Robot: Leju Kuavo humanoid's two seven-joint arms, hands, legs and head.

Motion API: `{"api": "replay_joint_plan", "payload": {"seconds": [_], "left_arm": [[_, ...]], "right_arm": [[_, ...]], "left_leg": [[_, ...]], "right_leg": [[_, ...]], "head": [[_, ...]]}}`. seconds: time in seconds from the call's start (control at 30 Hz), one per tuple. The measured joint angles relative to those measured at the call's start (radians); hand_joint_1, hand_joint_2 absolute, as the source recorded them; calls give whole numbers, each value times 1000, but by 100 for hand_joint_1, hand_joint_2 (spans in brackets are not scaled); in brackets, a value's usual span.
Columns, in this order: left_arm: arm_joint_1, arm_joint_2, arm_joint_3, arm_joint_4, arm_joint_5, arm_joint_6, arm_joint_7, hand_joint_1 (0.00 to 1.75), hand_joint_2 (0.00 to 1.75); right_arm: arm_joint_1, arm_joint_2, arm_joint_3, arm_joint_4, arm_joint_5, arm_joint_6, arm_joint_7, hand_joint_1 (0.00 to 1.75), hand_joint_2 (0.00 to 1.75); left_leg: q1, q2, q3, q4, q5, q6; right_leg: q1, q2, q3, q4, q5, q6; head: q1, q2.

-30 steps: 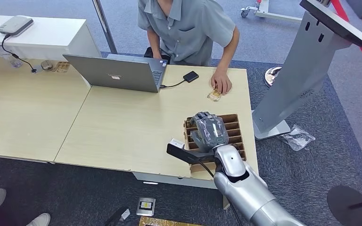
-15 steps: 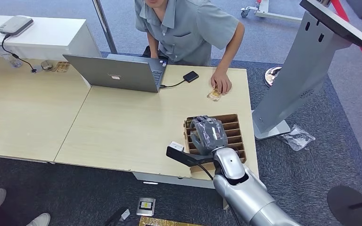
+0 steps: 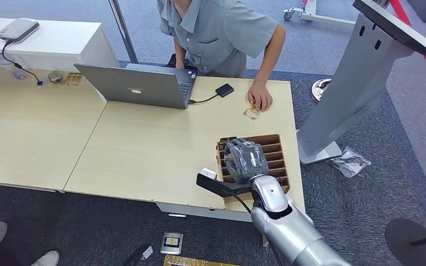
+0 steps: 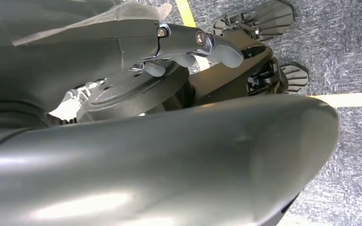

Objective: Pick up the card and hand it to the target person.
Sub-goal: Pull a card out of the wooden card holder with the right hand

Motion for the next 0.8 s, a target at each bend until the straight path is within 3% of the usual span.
{"api": "replay_joint_plan", "payload": {"seconds": [0.8], "left_arm": [[1, -1, 1, -2, -1, 10, 0, 0, 0]], "right_arm": [[-19, 5, -1, 23, 7, -3, 10, 92, 175]], "left_leg": [[0, 0, -1, 0, 0, 0]], "right_leg": [[0, 0, -1, 0, 0, 0]], "head": [[0, 0]]}}
